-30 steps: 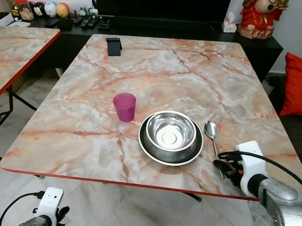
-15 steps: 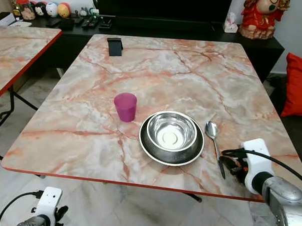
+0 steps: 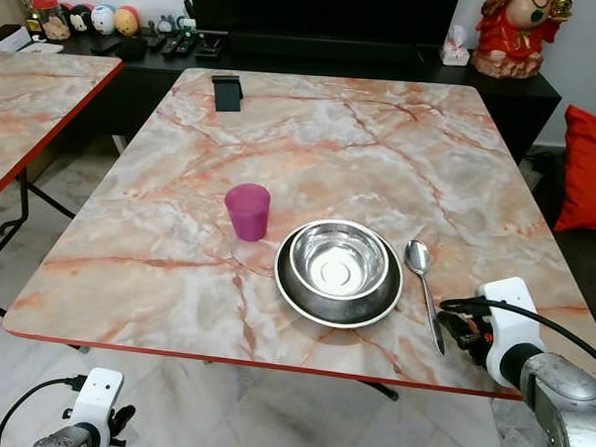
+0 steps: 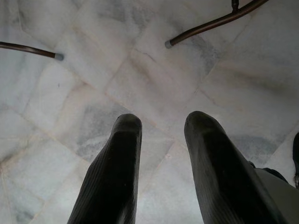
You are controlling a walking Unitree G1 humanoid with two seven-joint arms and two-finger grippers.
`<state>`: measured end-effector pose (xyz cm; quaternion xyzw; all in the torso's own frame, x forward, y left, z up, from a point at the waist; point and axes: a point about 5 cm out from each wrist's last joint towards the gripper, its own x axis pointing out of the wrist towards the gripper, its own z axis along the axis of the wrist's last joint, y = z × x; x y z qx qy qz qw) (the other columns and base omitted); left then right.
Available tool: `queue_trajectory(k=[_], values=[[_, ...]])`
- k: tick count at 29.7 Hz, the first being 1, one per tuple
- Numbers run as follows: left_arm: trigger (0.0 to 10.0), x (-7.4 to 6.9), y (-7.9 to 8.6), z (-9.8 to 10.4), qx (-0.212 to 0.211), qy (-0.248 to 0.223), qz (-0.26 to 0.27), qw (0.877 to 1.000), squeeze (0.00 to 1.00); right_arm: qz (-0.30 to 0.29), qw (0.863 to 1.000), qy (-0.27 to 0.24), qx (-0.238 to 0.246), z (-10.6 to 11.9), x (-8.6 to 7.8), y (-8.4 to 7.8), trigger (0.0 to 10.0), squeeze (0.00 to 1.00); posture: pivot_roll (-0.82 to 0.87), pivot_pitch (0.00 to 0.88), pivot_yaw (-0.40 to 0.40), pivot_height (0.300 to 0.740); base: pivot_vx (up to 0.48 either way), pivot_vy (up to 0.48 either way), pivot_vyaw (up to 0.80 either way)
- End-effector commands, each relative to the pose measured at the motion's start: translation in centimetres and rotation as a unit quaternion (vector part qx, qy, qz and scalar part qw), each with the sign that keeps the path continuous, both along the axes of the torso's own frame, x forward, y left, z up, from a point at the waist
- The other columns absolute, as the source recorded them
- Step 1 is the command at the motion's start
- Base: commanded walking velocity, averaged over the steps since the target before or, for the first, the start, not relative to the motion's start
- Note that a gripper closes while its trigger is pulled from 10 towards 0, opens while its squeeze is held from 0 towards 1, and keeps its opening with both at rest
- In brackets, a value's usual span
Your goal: Setting the table
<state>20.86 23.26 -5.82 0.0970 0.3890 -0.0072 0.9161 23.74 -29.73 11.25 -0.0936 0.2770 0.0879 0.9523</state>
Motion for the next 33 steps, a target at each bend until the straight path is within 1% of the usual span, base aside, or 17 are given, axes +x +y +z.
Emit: queue_trajectory(k=[1,19,23,33], values=[[10.0,-0.31,-0.08,-0.22,0.007,0.007,-0.007,1.0,0.0,0.0,1.0,0.009,-0.018,-0.02,-0.23,-0.37,10.0,0.0,-0.02,0.038,0.021,0.74,0.0,0.0,0.0],[10.0,-0.28,-0.13,-0.22,0.006,0.007,-0.006,1.0,0.0,0.006,0.999,0.03,-0.036,-0.5,-0.78,-0.48,10.0,0.0,-0.02,0.046,0.02,0.74,0.0,0.0,0.0],[10.0,-0.28,-0.15,-0.23,0.006,0.007,-0.006,1.0,0.0,0.01,0.999,0.035,-0.04,-0.69,-0.79,-0.35,10.0,0.0,-0.02,0.048,0.02,0.74,0.0,0.0,0.0],[10.0,-0.28,-0.23,-0.25,0.005,0.008,-0.007,1.0,0.0,0.023,0.999,0.031,-0.035,-0.58,-0.59,0.24,10.0,0.0,-0.02,0.049,0.019,0.74,0.0,0.0,0.0]])
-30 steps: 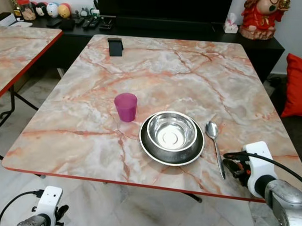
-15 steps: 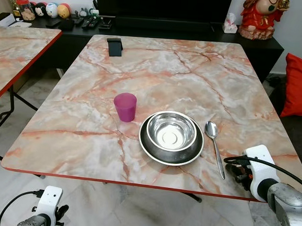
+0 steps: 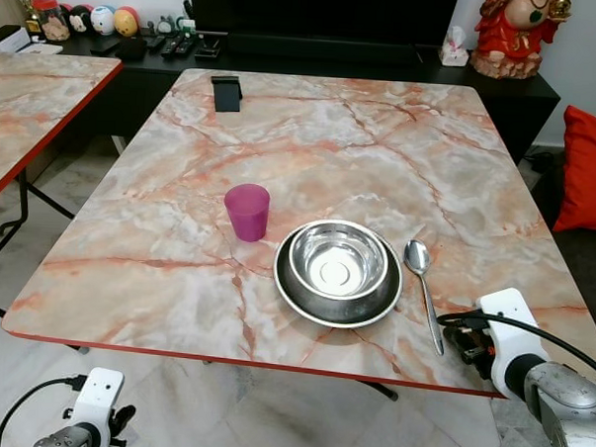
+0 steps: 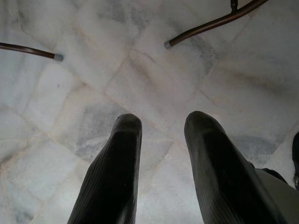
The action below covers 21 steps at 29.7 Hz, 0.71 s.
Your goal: Setting the table
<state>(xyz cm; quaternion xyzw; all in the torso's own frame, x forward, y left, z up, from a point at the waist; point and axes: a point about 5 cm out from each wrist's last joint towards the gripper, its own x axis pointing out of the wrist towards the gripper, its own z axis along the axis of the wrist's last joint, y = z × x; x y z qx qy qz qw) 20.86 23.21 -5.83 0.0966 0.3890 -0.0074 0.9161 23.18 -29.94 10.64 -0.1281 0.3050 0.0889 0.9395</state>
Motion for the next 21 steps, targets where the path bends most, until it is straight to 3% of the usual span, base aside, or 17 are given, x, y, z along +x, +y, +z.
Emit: queue_trajectory(k=[1,21], values=[[10.0,-0.29,-0.17,-0.24,0.005,0.008,-0.007,1.0,0.0,0.013,1.0,0.004,0.002,0.02,-0.03,0.46,10.0,0.0,-0.02,0.049,0.019,0.74,0.0,0.0,0.0],[10.0,-0.27,-0.35,-0.27,0.004,0.007,-0.007,1.0,0.0,0.019,1.0,0.0,0.003,0.27,0.19,0.56,10.0,0.0,-0.02,0.049,0.017,0.74,0.0,0.0,0.0]])
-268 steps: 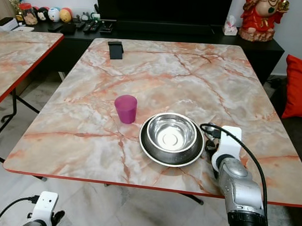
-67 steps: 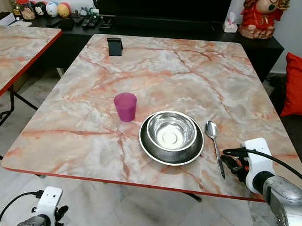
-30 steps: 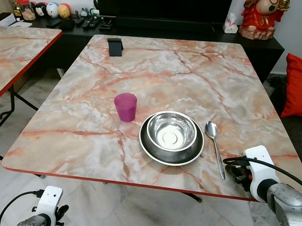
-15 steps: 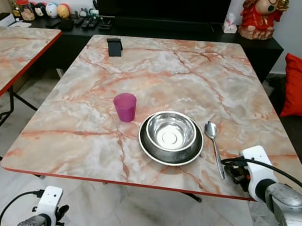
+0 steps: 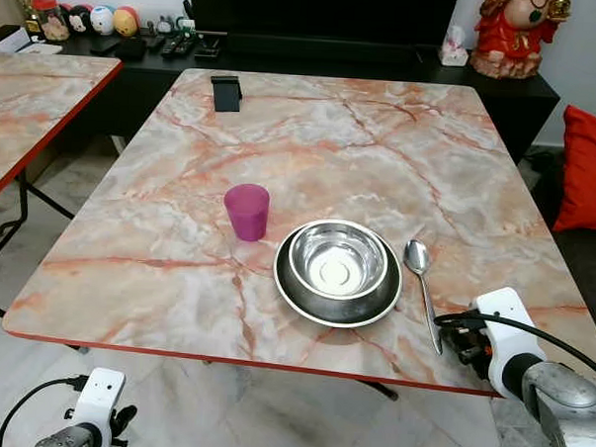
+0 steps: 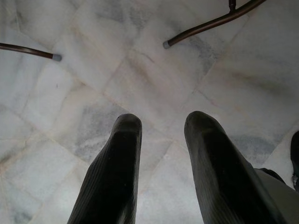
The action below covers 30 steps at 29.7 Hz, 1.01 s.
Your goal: Setting the table
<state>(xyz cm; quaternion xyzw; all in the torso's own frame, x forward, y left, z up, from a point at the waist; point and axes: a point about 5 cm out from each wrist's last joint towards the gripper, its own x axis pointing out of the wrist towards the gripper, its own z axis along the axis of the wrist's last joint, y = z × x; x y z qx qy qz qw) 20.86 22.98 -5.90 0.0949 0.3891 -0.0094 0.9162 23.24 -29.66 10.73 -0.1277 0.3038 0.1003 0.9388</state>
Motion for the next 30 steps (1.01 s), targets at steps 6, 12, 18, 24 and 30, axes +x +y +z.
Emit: queue_trajectory(k=[6,12,18,24,30], values=[[10.0,-0.29,-0.08,-0.22,0.007,0.008,-0.006,1.0,0.0,0.008,1.0,0.0,-0.001,0.18,0.09,0.29,10.0,0.0,-0.02,0.05,0.017,0.74,0.0,0.0,0.0],[10.0,-0.27,-0.08,-0.21,0.007,0.008,-0.006,1.0,0.0,0.007,1.0,0.001,-0.001,0.09,0.1,0.29,10.0,0.0,-0.02,0.05,0.017,0.74,0.0,0.0,0.0],[10.0,-0.25,-0.08,-0.2,0.007,0.008,-0.006,1.0,0.0,0.003,1.0,0.003,-0.001,0.03,0.07,0.21,10.0,0.0,-0.02,0.049,0.018,0.74,0.0,0.0,0.0],[10.0,-0.25,-0.08,-0.2,0.007,0.008,-0.007,1.0,0.0,0.002,1.0,0.004,0.0,-0.12,0.05,0.23,10.0,0.0,-0.02,0.049,0.018,0.74,0.0,0.0,0.0],[10.0,-0.25,-0.05,-0.19,0.008,0.008,-0.007,1.0,0.0,0.005,1.0,0.003,0.0,-0.02,0.1,0.42,10.0,0.0,-0.02,0.049,0.018,0.74,0.0,0.0,0.0]])
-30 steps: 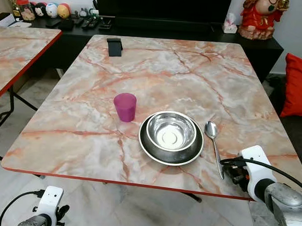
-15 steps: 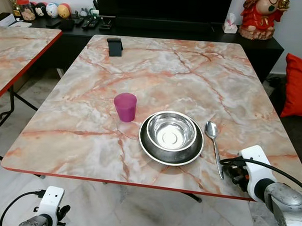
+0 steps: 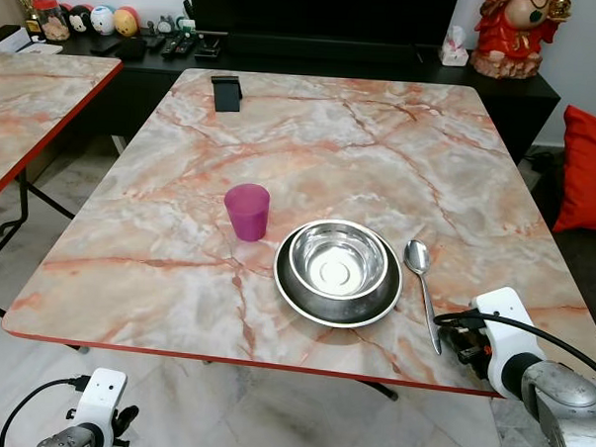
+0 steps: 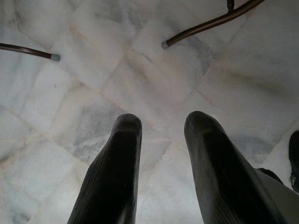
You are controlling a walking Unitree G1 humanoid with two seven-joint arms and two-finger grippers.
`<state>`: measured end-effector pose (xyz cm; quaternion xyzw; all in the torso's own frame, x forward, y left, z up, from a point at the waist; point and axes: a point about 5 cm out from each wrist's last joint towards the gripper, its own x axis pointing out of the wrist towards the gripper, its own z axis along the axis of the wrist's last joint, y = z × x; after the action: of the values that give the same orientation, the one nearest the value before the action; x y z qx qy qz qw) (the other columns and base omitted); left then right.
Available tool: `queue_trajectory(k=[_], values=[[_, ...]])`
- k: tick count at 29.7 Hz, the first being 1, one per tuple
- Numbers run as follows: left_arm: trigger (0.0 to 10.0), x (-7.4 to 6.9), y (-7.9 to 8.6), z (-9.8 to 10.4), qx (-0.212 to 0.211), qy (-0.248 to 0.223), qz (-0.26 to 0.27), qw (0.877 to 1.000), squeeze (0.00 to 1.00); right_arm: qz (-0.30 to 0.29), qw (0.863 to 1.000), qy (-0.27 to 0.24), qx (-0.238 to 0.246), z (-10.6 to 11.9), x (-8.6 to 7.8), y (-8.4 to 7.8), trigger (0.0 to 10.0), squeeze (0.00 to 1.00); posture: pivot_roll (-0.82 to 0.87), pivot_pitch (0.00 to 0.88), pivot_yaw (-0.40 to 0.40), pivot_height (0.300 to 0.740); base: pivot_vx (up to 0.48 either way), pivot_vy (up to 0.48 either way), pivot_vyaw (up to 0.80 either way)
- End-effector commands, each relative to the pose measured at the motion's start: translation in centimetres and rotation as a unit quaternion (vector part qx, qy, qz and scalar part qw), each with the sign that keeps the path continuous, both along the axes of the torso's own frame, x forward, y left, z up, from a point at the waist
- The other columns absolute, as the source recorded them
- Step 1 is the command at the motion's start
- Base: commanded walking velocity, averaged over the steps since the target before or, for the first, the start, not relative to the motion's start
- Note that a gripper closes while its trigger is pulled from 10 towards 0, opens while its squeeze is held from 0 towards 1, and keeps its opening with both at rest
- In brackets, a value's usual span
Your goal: Setting the table
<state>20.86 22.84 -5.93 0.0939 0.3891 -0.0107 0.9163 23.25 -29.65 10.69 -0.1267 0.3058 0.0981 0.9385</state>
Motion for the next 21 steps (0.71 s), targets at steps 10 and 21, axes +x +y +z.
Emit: queue_trajectory(k=[10,21], values=[[10.0,-0.25,0.06,-0.16,0.012,0.009,-0.013,1.0,0.0,0.008,1.0,0.004,0.001,-0.18,0.05,0.54,10.0,0.0,-0.02,0.05,0.019,0.74,0.0,0.0,0.0],[10.0,-0.26,-0.05,-0.18,0.013,0.008,-0.016,1.0,0.0,0.008,1.0,0.007,-0.004,-0.31,0.06,0.54,10.0,0.0,-0.02,0.049,0.019,0.74,0.0,0.0,0.0]])
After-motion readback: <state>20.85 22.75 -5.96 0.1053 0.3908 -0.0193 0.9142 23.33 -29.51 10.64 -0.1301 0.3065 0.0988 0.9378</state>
